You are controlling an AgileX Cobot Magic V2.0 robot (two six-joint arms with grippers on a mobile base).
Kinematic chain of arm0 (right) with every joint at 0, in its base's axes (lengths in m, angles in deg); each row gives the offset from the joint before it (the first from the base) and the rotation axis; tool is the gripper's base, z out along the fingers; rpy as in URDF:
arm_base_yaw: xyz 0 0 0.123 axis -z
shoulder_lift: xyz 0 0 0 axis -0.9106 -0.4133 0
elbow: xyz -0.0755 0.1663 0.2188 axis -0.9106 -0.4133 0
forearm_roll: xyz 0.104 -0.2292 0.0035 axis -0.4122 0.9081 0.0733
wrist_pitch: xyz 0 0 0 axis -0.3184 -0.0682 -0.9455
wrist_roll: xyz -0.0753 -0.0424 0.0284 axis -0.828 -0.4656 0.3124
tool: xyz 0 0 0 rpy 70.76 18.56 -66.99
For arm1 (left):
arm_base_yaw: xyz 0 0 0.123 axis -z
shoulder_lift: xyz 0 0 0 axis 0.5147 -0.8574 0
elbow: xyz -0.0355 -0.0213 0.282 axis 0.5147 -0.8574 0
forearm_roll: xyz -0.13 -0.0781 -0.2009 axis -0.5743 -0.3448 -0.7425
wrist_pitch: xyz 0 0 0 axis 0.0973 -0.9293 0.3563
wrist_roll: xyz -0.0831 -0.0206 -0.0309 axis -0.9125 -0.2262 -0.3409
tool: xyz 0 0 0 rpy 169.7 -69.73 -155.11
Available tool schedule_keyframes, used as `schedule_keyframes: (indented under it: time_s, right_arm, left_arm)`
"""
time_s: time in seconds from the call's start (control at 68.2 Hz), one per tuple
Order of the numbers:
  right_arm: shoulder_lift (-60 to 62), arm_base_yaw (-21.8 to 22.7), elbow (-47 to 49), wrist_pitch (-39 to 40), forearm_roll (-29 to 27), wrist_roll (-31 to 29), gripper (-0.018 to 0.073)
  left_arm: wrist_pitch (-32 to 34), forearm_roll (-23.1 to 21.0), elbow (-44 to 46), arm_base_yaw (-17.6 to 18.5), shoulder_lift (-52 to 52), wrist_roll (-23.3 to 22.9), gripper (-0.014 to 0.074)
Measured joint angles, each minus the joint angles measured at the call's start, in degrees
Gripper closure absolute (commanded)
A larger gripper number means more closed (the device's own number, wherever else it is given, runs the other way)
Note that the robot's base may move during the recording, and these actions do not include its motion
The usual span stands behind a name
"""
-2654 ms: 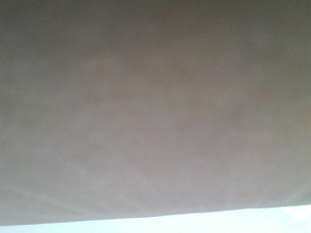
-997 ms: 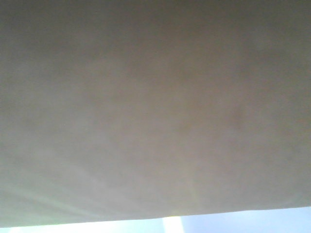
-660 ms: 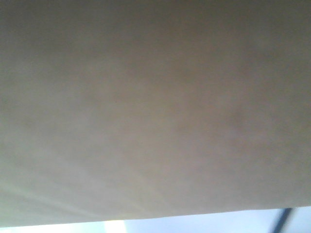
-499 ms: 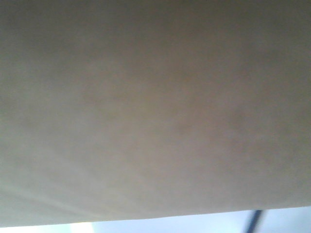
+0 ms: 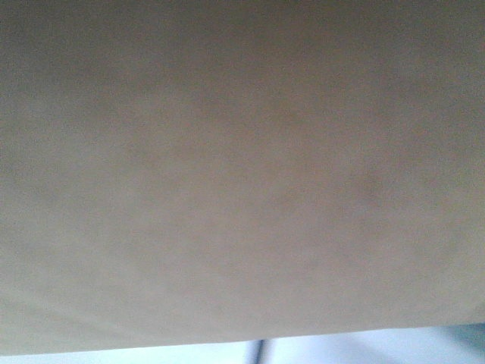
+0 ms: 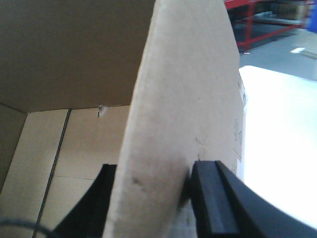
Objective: Grab box from left shelf to table start
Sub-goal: 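Carry the box over the white table surface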
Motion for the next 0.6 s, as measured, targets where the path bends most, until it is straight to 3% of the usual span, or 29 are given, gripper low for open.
schedule_keyframes:
  time_s: [0.601]
  right_arm:
    - [0.0, 0.0, 0.0, 0.0, 0.0, 0.0, 0.0502]
  left_arm:
    - [0.0, 0.0, 0.0, 0.0, 0.0, 0.0, 0.0696]
